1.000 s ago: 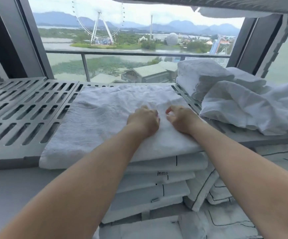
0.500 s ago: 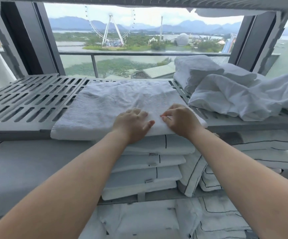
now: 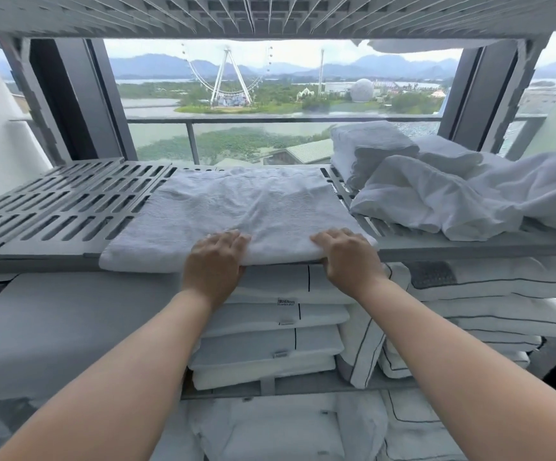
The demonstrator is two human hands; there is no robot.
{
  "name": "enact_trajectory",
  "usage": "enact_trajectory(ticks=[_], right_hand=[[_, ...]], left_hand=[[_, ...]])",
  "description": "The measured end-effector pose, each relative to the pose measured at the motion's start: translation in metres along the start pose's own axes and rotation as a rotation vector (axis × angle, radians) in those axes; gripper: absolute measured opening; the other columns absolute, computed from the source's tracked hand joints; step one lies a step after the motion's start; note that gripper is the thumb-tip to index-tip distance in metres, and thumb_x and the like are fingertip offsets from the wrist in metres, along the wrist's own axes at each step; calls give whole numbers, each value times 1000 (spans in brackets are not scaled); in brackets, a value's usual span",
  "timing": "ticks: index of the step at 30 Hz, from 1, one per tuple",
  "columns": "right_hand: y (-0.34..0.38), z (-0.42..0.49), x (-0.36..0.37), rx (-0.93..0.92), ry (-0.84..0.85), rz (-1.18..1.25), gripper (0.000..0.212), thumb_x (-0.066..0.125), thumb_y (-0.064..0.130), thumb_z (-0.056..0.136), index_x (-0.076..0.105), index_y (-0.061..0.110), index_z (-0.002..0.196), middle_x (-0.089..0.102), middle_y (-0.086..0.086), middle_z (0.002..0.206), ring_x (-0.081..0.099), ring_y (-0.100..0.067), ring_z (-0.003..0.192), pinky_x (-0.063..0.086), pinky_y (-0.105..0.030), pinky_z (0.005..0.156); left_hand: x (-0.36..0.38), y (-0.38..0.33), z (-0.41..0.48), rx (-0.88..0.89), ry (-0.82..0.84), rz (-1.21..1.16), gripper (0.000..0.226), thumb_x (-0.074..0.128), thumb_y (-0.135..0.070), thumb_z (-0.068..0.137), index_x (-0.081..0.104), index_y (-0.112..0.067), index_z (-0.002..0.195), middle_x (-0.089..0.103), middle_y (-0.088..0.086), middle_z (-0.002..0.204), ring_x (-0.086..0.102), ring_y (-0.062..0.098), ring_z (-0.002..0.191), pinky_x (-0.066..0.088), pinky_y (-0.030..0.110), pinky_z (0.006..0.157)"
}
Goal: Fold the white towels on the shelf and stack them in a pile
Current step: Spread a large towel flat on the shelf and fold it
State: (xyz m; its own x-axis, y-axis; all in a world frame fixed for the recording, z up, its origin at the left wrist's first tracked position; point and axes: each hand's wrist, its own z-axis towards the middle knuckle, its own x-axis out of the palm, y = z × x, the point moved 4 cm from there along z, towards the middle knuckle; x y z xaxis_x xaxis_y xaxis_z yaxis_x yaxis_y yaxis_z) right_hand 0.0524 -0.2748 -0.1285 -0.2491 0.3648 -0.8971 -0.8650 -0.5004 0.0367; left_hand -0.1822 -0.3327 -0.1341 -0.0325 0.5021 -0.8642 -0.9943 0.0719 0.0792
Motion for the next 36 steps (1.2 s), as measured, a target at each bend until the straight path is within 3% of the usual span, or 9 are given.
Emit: enact_trajectory(ticks=[3,5,9,12,16,23,27,32,36], right_hand=[[-2,1,-3,19,45,97,49,50,13,88,59,24,134,58,1,139,49,-23,130,38,-38,106],[-2,0,-7,59,21,116,46,47,12,87,63,24,129,63,0,132,52,-23,126,40,-36,101],[-1,0,-23,145,-120,-13,22,48,5,80,64,16,92,67,-6,87,61,-31,86,34,-34,66],[1,1,-37,138,-183,-42,15,48,2,80,59,12,83,62,-8,80,59,-31,76,36,-35,64],[0,7,-54,148,-279,-99,13,49,3,83,61,10,81,61,-9,81,60,-32,76,40,-33,58],[-9,39,-63,196,-303,-209,20,47,1,79,64,11,82,60,-11,81,57,-33,80,44,-41,77],[-14,75,-51,195,-312,-261,23,46,0,79,63,11,90,65,-11,86,59,-32,86,39,-41,81],[-23,121,-24,255,-173,-285,23,48,4,84,64,14,99,67,-14,93,59,-35,95,37,-38,81],[-39,157,17,341,208,-146,34,39,13,90,65,19,112,64,-12,116,56,-36,111,45,-46,97]], left_hand=[[-6,1,1,2,27,-89,50,64,-15,89,59,-17,138,59,7,142,56,31,129,43,44,104],[-11,1,3,-24,40,-118,50,58,-13,91,57,-22,140,58,2,144,56,29,129,44,40,102],[-25,9,1,-122,-38,-68,50,46,0,88,64,-24,128,71,2,118,68,31,98,51,38,76],[-39,19,-1,-176,-89,-19,41,47,3,83,69,-20,109,70,4,93,66,30,82,46,34,65],[-57,30,1,-204,-115,36,26,49,0,86,65,-18,97,66,5,88,64,30,79,38,32,63],[-72,59,29,-315,-189,105,34,43,4,87,63,-14,108,63,9,93,53,26,73,38,36,59],[-66,87,63,-308,-184,221,32,47,6,84,63,-11,106,63,13,90,60,32,79,43,38,67],[-24,117,110,-249,-46,200,27,48,0,82,63,-19,95,64,3,85,56,26,78,42,41,86],[27,138,139,-237,282,0,28,42,-14,90,60,-30,105,63,-1,101,54,21,89,45,39,86]])
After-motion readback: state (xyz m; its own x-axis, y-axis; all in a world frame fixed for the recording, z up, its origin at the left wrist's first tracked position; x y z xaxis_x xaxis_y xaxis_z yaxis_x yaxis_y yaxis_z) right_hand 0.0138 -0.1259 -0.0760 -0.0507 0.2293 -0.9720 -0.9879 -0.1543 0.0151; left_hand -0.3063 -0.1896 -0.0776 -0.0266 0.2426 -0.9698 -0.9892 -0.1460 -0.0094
